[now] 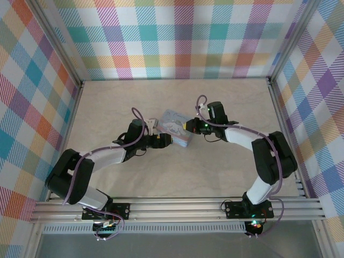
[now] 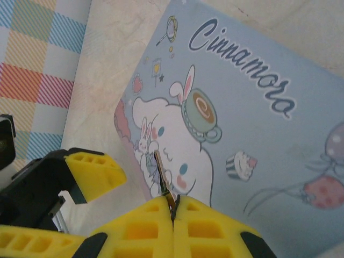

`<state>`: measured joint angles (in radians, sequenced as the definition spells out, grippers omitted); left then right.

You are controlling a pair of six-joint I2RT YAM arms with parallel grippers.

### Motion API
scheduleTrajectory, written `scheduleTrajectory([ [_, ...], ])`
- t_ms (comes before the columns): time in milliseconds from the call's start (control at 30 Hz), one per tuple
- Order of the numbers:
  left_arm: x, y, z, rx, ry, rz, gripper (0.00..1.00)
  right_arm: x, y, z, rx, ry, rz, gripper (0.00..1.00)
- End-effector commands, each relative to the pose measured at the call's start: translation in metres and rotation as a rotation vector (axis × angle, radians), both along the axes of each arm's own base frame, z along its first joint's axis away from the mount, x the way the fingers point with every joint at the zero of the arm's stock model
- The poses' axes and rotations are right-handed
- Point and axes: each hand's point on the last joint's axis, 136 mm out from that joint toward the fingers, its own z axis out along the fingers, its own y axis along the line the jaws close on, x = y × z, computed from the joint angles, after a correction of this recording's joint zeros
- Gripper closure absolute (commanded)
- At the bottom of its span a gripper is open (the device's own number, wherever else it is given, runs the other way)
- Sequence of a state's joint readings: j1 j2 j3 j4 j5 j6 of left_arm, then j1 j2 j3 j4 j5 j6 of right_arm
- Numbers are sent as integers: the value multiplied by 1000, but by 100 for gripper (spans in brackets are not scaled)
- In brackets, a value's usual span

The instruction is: Unlock a padlock with a key

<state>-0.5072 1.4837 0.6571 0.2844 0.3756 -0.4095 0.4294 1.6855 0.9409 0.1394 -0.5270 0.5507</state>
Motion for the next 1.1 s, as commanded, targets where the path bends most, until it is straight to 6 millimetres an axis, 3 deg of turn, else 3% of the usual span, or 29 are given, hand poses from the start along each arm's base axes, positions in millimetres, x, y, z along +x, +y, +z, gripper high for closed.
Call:
scheduleTrajectory([
  [0, 5, -3, -3, -8, -43, -28, 20, 7, 12, 8, 33, -29, 28, 100],
  [467, 15, -13, -31, -8, -75, -67, 28, -9, 7, -35, -47, 43, 25, 100],
  [1067, 22, -26, -52, 37, -120, -124, 40, -14, 5, -38, -87, 31, 31, 100],
])
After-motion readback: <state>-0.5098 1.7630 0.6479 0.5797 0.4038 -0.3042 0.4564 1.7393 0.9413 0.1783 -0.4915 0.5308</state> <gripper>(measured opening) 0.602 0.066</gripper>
